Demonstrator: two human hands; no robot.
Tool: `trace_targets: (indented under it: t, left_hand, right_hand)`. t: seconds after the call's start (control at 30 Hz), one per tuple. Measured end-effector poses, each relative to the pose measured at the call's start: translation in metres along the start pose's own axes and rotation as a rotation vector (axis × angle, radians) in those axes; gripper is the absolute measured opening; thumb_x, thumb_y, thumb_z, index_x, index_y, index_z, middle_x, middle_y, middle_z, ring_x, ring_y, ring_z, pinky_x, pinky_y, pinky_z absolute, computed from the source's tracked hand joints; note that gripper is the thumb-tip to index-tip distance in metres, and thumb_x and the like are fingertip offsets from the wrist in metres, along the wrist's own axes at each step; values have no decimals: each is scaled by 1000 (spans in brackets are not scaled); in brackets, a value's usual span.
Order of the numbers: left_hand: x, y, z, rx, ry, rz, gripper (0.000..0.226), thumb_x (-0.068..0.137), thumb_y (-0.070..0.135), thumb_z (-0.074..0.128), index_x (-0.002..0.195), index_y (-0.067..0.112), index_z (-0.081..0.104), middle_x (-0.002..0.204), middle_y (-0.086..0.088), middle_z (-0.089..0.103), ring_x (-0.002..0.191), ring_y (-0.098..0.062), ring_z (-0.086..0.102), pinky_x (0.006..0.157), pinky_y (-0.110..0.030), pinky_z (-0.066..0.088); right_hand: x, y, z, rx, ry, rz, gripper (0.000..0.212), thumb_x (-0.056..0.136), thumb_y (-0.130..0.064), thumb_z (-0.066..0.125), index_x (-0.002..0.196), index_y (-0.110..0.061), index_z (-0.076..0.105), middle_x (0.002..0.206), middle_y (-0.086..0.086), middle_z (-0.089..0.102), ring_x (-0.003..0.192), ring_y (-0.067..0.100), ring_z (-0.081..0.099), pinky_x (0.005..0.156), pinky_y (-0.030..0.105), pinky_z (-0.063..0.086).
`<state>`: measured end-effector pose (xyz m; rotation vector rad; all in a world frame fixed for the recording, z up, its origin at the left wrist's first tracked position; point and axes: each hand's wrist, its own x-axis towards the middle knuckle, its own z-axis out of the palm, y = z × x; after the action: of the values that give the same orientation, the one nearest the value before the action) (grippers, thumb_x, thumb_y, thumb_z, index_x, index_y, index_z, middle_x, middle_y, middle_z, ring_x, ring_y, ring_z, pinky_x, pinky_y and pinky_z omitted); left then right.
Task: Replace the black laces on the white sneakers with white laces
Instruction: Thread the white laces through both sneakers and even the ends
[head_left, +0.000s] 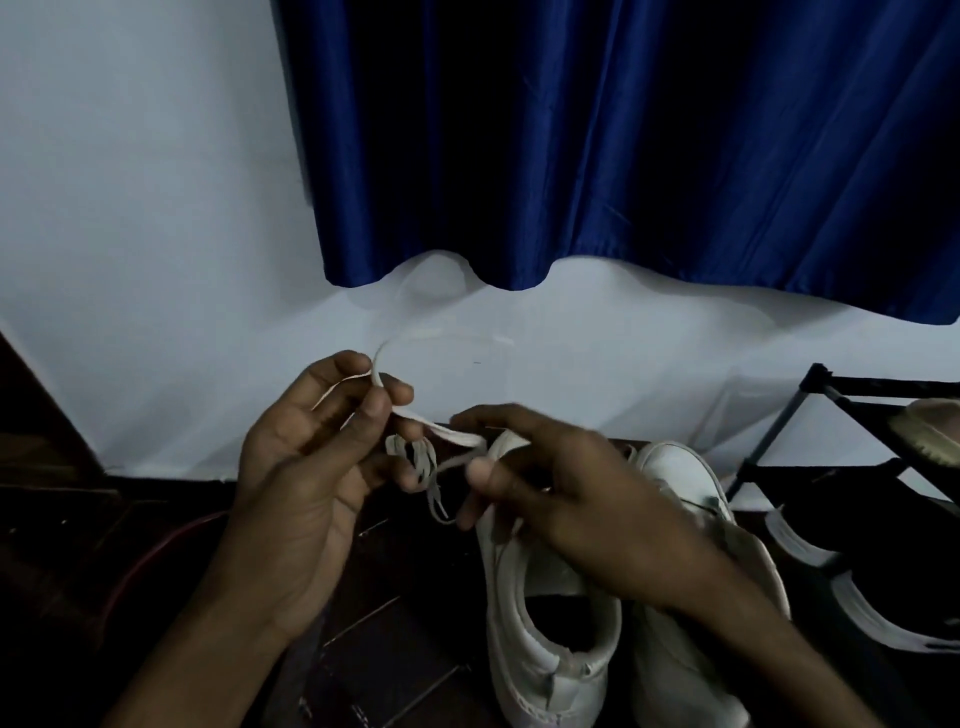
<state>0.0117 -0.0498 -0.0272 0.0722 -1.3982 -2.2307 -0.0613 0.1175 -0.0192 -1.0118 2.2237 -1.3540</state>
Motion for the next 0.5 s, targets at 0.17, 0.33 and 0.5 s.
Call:
trace_targets:
  t: [0.17,0.33,0.5]
  left_hand:
    - [-3,-2,-7,-6,-94,-43,23,73,16,66,96,20,66,81,-5,66,62,-15,62,45,-25,48]
    - [-1,5,-18,207,-207,-14,20,84,9,57,98,21,66,72,-9,61,53,-16,51,41,-25,38]
    - [-2,1,-15,309,-379,-43,24,79,10,54,93,27,64,67,-11,58,51,-13,43,41,-21,35]
  right_hand:
    - [1,3,10,268,-69,-20,34,97,-16,57,132,-20,56,95,9,75,76,18,66,64,23,53]
    - [7,8,-5,-8,135,17,38,87,-52,51,119,-36,63,84,-6,73,66,1,61,65,19,47]
    - [11,4,8,-22,-12,-113,32,94,-31,63,125,-28,61,90,3,69,84,17,63,80,28,50]
